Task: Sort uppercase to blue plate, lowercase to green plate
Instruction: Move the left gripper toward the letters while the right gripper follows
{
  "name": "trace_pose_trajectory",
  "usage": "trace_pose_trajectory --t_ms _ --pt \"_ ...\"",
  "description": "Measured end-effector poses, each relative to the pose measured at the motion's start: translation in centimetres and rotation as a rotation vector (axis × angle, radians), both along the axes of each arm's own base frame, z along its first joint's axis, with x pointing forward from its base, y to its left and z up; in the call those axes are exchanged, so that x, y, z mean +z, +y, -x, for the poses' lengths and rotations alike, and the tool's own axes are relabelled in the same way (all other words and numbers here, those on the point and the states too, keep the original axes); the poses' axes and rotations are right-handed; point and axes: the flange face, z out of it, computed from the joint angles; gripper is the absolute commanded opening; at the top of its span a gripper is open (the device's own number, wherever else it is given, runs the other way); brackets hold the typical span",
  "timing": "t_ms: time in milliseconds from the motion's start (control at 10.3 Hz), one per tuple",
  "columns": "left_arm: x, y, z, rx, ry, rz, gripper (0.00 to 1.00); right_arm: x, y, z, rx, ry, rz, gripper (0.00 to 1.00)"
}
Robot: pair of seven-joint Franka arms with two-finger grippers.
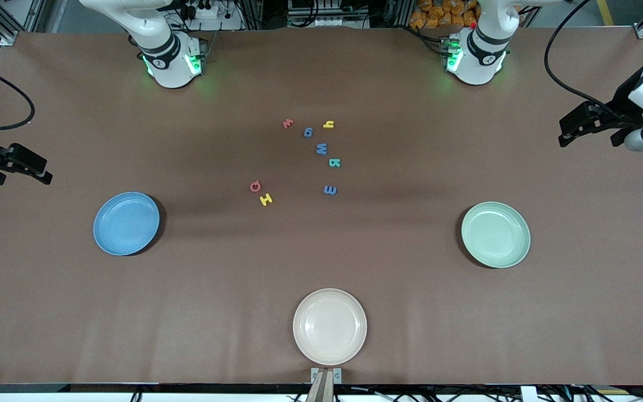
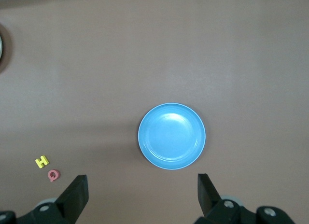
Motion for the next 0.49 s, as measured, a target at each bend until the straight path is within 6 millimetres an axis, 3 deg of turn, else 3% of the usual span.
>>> trace_pose_trajectory --t_ms 292,487 --pt "0.0 0.0 0.2 -0.002 0.018 -0.002 1.00 0.0 0.0 0.0 0.001 0.005 0.000 1.00" --pt "-1.6 -1.0 -0.4 -0.018 0.053 -0.006 1.00 -0.1 0.1 0.1 0.001 0.012 -0.001 1.00"
